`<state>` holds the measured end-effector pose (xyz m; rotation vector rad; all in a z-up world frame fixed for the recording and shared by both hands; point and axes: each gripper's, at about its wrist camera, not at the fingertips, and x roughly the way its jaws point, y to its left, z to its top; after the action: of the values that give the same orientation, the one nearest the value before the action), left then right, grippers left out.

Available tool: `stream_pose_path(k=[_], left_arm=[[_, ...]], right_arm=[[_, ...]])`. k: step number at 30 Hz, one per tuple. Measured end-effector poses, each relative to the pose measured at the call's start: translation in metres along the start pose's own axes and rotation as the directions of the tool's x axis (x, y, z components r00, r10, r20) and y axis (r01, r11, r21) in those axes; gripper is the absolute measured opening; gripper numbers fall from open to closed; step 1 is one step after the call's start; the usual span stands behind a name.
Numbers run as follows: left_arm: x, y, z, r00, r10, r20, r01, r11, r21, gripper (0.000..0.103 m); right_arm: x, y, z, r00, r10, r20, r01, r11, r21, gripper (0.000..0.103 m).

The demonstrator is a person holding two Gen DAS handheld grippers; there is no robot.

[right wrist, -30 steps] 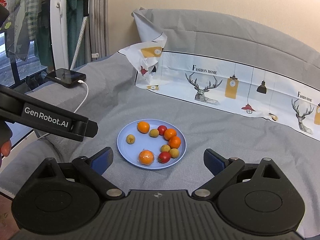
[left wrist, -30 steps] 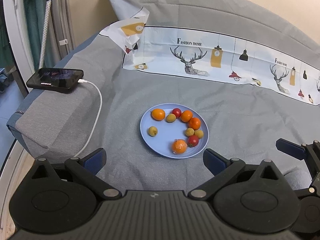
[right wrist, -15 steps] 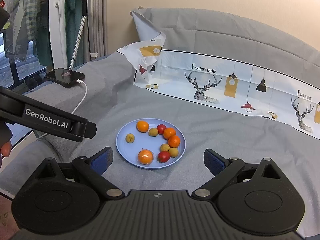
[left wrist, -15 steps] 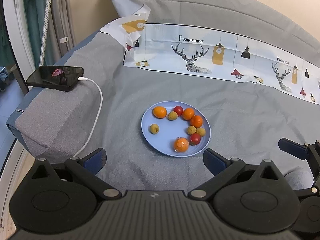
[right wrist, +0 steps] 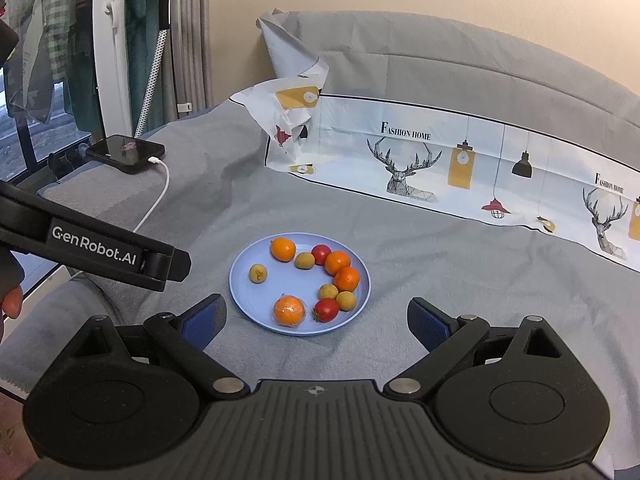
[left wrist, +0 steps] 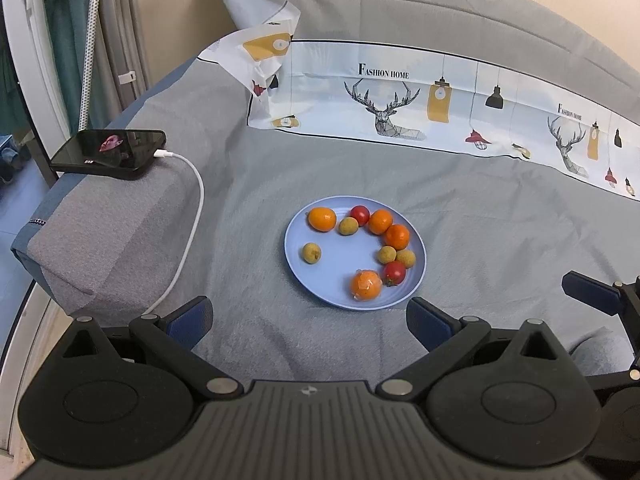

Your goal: Organize fruits

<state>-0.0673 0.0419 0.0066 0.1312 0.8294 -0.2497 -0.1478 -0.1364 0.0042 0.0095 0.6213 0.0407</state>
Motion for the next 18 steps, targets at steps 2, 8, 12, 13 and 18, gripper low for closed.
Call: stream_pose_path(k=[2,8,12,13,18], left_arm=[[0.0005,-0.0004,-0.0003,1.000,0.001,-0.002,-0.001,1.000,0.002,0.103],[0.0031,0.0001,0.0000,1.000,0.026,-0.006,-0.026,1.000,0.004,0.103],[0.0060,0.0011,0.0000,0.999,0.037,-0.019,-0.037,0.999,0.002,0.103],[0.0066,0.0014,0.0001,0.999,0.044,-0.022,-0.044,0.999,0.001,0.103],[0.0088,0.0013,0.0004,0.997,0.072,-0.026,-0.072,0.997,0.009,0.103]], right_arm=[[0.0004,-0.0002,0.0001,1.000,-0.001,-0.002,0.001,1.000,0.002,0.097],[0.0015,-0.0010,-0.0008,1.000,-0.002,-0.004,0.002,1.000,0.007,0.097],[0.0021,-0.0010,-0.0010,1.000,-0.003,-0.006,0.003,1.000,0.010,0.097],[0.0028,-0.0008,-0.0014,1.000,-0.004,-0.007,0.004,1.000,0.011,0.097],[0.0055,0.0000,-0.0019,1.000,-0.007,-0.009,0.007,1.000,0.015,0.097]])
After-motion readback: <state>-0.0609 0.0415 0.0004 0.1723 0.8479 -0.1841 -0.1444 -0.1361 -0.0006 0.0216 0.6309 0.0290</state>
